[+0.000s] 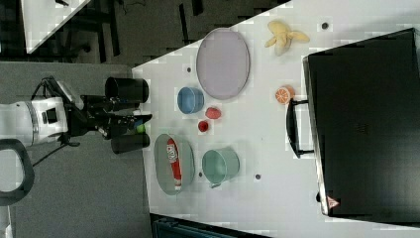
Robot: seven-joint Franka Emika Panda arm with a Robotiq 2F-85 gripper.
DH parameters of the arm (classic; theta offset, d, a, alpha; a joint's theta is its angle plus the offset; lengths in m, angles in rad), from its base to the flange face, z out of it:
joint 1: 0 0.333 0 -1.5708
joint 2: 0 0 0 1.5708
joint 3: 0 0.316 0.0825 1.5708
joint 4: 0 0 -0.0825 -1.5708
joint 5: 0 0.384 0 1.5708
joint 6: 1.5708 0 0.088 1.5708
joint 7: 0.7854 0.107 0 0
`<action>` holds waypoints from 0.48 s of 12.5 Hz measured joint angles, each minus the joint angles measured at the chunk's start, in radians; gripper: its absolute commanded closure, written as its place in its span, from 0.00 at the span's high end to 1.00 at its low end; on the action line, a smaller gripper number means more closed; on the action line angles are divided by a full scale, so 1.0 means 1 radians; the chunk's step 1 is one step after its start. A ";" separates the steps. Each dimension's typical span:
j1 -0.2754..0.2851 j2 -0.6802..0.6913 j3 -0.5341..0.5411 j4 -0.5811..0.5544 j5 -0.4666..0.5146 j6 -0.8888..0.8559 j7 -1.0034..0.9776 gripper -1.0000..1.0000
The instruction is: Pick ketchup from strainer and place it on the table
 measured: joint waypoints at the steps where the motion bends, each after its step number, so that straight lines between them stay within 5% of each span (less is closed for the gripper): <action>1: -0.032 -0.061 0.029 -0.083 -0.001 -0.075 0.000 0.79; 3: -0.065 -0.187 0.058 -0.210 -0.007 -0.163 0.000 1.00; 6: -0.078 -0.228 0.104 -0.182 -0.008 -0.113 0.000 1.00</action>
